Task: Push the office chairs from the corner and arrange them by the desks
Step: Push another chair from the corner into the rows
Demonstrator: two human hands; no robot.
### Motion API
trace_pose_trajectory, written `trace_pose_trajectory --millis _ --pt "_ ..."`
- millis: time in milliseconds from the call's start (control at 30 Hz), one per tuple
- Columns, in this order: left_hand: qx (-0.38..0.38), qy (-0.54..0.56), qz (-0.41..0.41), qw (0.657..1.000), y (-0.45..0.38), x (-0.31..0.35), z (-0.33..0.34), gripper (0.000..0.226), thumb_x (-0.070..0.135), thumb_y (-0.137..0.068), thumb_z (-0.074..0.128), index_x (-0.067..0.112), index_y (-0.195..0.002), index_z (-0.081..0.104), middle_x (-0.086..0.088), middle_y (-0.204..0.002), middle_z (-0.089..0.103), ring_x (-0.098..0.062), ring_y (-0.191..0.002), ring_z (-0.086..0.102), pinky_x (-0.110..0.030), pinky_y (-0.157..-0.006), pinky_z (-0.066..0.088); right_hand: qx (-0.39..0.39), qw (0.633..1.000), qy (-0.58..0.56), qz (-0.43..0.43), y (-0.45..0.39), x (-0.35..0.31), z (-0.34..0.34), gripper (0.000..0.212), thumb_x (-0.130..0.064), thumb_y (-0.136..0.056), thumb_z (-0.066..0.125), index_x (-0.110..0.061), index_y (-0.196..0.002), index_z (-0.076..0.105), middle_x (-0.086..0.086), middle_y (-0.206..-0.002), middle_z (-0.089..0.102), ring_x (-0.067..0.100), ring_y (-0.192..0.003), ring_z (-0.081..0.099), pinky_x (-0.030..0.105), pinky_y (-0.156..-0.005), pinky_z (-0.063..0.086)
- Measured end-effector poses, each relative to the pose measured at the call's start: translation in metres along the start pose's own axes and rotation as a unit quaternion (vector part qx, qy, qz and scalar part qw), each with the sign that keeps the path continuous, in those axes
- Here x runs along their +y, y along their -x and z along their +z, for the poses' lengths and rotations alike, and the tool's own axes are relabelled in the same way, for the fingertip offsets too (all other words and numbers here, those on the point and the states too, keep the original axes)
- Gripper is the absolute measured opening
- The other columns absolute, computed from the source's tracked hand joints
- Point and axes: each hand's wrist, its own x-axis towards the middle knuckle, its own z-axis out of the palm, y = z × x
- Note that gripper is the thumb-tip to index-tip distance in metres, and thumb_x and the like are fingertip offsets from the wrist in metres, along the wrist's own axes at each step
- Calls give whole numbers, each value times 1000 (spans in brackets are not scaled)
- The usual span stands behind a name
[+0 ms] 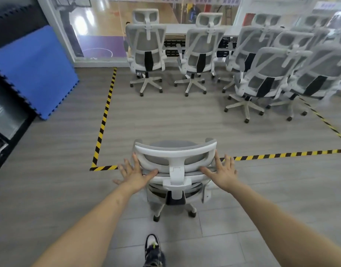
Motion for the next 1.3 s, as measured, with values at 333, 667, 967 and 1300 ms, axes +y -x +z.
trace_pose_trajectory --millis 333,667,967,1300 --pt "-42 -55 14 998 -164 121 -73 128 99 -71 44 43 -148 -40 -5 -166 -36 -32 -151 -34 -77 -114 -3 -7 998 -22 57 -159 -22 -71 116 -103 -71 34 -48 -159 -17 6 -171 -20 28 -157 -22 57 -126 5" --pt "-45 -77 24 996 -345 260 -114 130 100 -67 45 43 -151 -37 -2 -166 -35 -29 -152 -34 -78 -114 -2 34 995 -63 65 -355 -13 -143 112 -103 -71 36 -54 -157 -16 5 -171 -19 28 -156 -23 54 -127 1" --pt "-29 -58 -2 998 -488 390 -124 158 116 -27 21 39 -152 -37 -9 -166 -35 -32 -149 -39 -68 -121 -5 -12 998 -45 40 -537 15 -245 112 -102 -72 34 -51 -157 -20 5 -171 -22 28 -154 -29 59 -125 2" --pt "-8 -11 -8 1000 -607 486 -146 157 116 -27 25 43 -155 -31 -7 -167 -32 -31 -149 -39 -68 -121 -7 -3 999 -29 17 -701 16 -320 112 -104 -68 34 -56 -156 -16 6 -172 -18 27 -155 -27 63 -124 5"
